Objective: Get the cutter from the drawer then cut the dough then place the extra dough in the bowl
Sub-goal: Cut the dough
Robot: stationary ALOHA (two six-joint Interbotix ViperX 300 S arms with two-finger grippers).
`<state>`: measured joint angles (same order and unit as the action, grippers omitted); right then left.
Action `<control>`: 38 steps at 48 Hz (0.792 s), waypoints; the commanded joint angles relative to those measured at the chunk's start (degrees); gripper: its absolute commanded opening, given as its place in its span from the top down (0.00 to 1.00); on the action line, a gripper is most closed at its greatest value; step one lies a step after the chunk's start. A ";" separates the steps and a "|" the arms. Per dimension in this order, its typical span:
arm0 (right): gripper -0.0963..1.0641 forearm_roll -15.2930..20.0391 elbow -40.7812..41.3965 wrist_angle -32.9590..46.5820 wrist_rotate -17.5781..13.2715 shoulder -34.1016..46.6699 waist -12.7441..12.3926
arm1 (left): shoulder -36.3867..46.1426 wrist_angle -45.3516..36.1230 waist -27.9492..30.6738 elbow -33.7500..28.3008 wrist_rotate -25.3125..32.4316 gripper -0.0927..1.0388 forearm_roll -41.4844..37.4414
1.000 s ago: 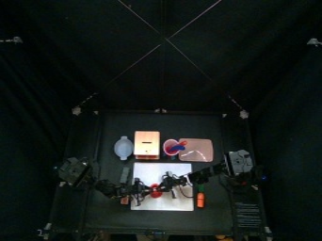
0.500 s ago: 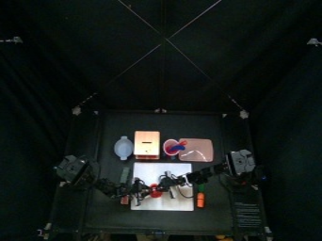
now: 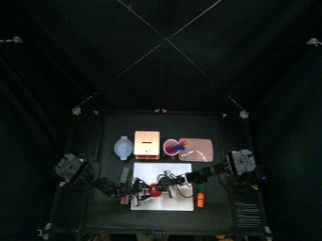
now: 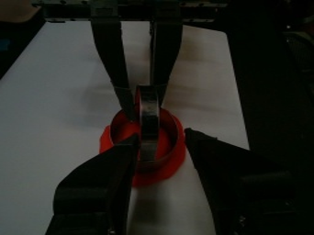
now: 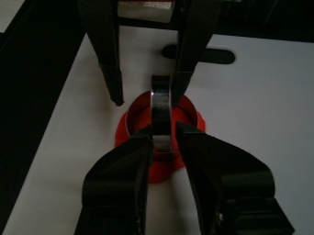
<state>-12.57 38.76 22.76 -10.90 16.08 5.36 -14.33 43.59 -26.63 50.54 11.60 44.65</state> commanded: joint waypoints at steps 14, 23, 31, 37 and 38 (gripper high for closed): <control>0.30 0.26 -1.14 -3.16 -0.26 -2.29 0.09 | 4.04 0.09 0.97 -0.62 5.36 0.18 0.62; 0.30 0.53 -2.37 -3.69 -0.79 -2.37 0.26 | 5.54 0.79 0.88 0.44 10.72 0.18 4.75; 0.29 1.58 -3.96 -6.24 -1.05 -3.25 0.44 | 7.29 0.88 0.53 0.97 13.71 0.18 6.68; 0.29 3.60 -5.62 -10.63 -0.35 -3.96 0.44 | 8.26 0.97 -0.18 1.93 13.71 0.18 7.91; 0.29 3.69 -5.89 -11.34 -0.26 -4.13 0.35 | 8.35 1.05 -0.35 2.20 13.71 0.19 8.09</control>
<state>-9.58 34.63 13.54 -11.78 14.50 5.89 -7.38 43.95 -26.37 52.65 25.14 52.21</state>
